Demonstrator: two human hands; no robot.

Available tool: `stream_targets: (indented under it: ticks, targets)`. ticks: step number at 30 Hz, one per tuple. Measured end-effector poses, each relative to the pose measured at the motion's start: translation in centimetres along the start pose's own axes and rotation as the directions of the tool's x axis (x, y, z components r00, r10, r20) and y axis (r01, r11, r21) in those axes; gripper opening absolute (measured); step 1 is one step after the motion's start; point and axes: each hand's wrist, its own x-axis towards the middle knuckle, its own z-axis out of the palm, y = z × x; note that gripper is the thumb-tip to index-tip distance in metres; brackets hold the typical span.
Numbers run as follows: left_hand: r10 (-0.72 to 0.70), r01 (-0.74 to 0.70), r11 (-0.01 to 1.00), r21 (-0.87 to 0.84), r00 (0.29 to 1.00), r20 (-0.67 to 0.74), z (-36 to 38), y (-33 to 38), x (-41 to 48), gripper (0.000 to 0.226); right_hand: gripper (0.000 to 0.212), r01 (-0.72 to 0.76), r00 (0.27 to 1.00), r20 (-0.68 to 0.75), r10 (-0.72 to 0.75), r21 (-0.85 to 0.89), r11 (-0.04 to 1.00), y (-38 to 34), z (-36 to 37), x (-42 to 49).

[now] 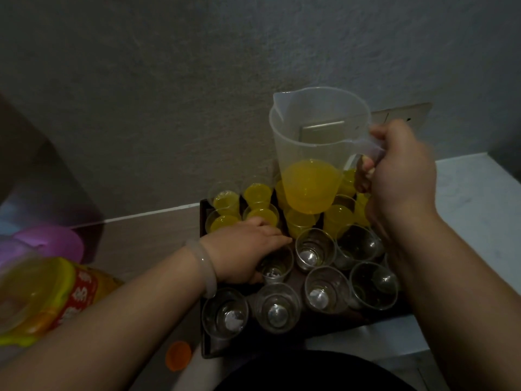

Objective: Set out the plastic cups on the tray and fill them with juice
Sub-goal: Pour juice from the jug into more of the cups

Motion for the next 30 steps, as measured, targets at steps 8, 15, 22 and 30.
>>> stream_targets:
  ticks: [8,15,22,30]
  targets:
    - [-0.033,0.033,0.999,0.003,0.997,-0.074,-2.0,0.2,-1.3,0.080,0.042,-0.010,1.000,0.016,0.009,0.034,0.999,-0.4,0.1,-0.3]
    - [-0.232,0.193,0.968,-0.160,0.932,-0.280,-5.6,-1.5,-4.1,0.080,0.047,-0.026,0.999,0.048,0.025,0.019,0.999,-1.2,0.3,-0.7]
    - [-0.436,0.380,0.899,-0.217,0.824,-0.363,-7.4,-4.2,-5.2,0.082,0.048,-0.094,0.978,0.172,0.115,-0.122,0.988,-3.6,0.6,-0.1]
    - [-0.473,0.416,0.879,-0.233,0.819,-0.324,-8.1,-5.4,-5.3,0.075,0.038,0.128,0.933,0.350,0.086,-0.545,0.829,-6.1,3.3,-0.4]
